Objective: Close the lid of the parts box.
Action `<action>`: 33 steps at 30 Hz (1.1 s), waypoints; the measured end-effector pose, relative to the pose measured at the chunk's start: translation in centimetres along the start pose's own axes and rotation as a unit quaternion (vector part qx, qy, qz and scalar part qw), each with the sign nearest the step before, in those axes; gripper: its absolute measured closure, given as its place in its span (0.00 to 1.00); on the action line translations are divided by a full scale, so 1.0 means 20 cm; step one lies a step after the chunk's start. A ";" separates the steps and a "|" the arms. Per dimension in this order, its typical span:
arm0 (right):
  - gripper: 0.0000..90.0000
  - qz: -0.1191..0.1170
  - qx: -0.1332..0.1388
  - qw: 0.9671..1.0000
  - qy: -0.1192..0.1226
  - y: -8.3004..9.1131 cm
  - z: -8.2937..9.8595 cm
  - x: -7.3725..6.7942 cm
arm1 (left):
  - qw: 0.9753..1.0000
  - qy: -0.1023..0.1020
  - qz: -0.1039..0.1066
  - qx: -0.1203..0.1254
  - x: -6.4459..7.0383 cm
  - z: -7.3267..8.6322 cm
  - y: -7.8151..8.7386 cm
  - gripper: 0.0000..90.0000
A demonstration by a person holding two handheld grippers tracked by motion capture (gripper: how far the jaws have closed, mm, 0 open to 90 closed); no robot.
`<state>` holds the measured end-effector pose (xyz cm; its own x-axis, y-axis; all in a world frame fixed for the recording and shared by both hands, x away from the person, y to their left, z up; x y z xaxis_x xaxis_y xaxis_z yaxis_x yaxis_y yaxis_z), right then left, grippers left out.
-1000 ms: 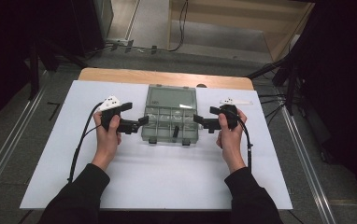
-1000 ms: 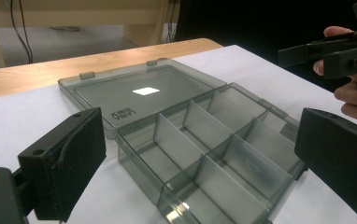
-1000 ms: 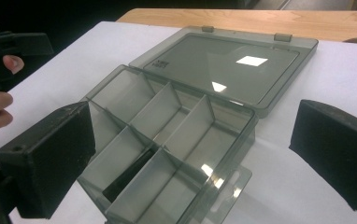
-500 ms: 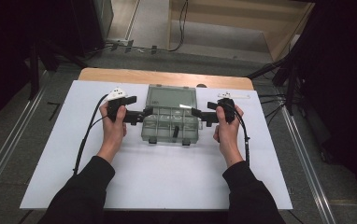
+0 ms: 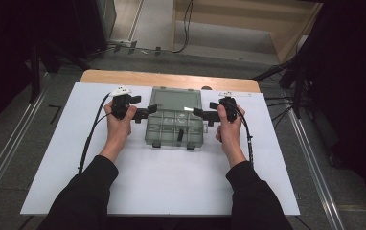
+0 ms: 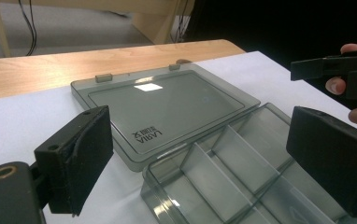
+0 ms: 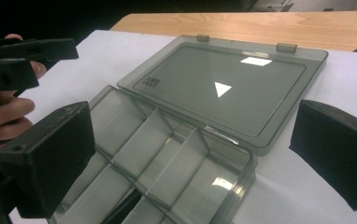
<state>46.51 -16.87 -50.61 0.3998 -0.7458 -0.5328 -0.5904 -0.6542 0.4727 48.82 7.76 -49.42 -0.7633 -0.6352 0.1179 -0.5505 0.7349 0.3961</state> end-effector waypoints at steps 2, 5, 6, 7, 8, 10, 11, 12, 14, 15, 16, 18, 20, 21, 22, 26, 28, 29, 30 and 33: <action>0.00 -0.003 0.003 1.000 -0.003 -0.01 -0.01 0.00 | 1.000 0.004 0.000 -0.003 -0.01 0.00 -0.02 0.07; 0.00 -0.008 0.004 1.000 -0.006 -0.01 -0.03 -0.01 | 1.000 0.011 -0.006 -0.006 -0.03 -0.01 -0.04 0.09; 0.00 -0.008 0.004 1.000 -0.006 -0.02 -0.03 -0.01 | 1.000 0.015 -0.008 -0.007 -0.04 -0.01 -0.04 0.10; 0.00 -0.008 0.004 1.000 -0.005 -0.02 -0.04 -0.01 | 1.000 0.019 -0.008 -0.007 -0.04 -0.01 -0.05 0.11; 0.00 -0.008 0.003 1.000 -0.006 -0.03 -0.04 -0.01 | 1.000 0.023 -0.008 -0.005 -0.05 -0.01 -0.05 0.11; 0.00 -0.007 0.004 1.000 -0.011 -0.04 -0.05 0.01 | 1.000 0.025 -0.008 -0.008 -0.06 -0.01 -0.05 0.11; 0.00 -0.007 0.003 1.000 -0.014 -0.05 -0.05 0.01 | 0.999 0.030 -0.011 -0.008 -0.07 -0.02 -0.06 0.12; 0.00 -0.006 0.000 1.000 -0.017 -0.05 -0.05 0.02 | 0.999 0.030 -0.010 -0.009 -0.08 -0.02 -0.06 0.13; 0.00 -0.010 -0.001 1.000 -0.021 -0.06 -0.05 0.03 | 0.999 0.033 -0.011 -0.008 -0.08 -0.02 -0.07 0.14; 0.00 -0.014 -0.001 1.000 -0.024 -0.07 -0.06 0.03 | 0.999 0.034 -0.010 -0.009 -0.08 -0.02 -0.07 0.14; 0.00 -0.017 -0.003 0.999 -0.028 -0.07 -0.06 0.04 | 0.999 0.035 -0.012 -0.011 -0.08 -0.02 -0.08 0.14; 0.00 -0.019 -0.006 0.999 -0.029 -0.09 -0.06 0.04 | 0.999 0.039 -0.013 -0.011 -0.09 -0.02 -0.09 0.14; 0.00 -0.019 -0.009 0.999 -0.031 -0.10 -0.07 0.05 | 0.999 0.044 -0.018 -0.015 -0.10 -0.01 -0.10 0.17; 0.00 -0.021 -0.011 0.999 -0.035 -0.11 -0.07 0.05 | 0.999 0.044 -0.020 -0.018 -0.10 -0.01 -0.11 0.18; 0.00 -0.023 -0.011 0.999 -0.039 -0.11 -0.08 0.05 | 0.998 0.045 -0.024 -0.021 -0.11 -0.01 -0.12 0.19; 0.00 -0.027 -0.017 0.998 -0.048 -0.13 -0.09 0.07 | 0.997 0.059 -0.032 -0.027 -0.13 0.00 -0.14 0.25; 0.00 -0.033 -0.021 0.998 -0.057 -0.14 -0.09 0.06 | 0.997 0.064 -0.037 -0.026 -0.13 0.00 -0.14 0.29; 0.00 -0.037 -0.021 0.997 -0.058 -0.14 -0.09 0.06 | 0.997 0.066 -0.038 -0.028 -0.14 0.00 -0.14 0.31; 0.00 -0.037 -0.023 0.997 -0.058 -0.15 -0.09 0.06 | 0.997 0.067 -0.036 -0.030 -0.14 0.00 -0.15 0.32; 0.02 -0.038 -0.030 0.997 -0.061 -0.16 -0.08 0.07 | 0.996 0.079 -0.026 -0.034 -0.15 0.02 -0.16 0.35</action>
<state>50.11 -15.95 -51.75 0.3512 -0.6751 -0.6487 -0.5175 -0.7174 0.4664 52.80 7.34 -51.35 -0.6685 -0.7058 0.2345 -0.5602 0.6852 0.4654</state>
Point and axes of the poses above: each handheld gripper's, and its own axes: y roughly backward along the jaws, z roughly out of its underside, x roughly to its right, the point moved 8 cm from there along -y, roughly forward along the jaws, and after that the axes turned 10 degrees about -y, right-handed, at the moved point
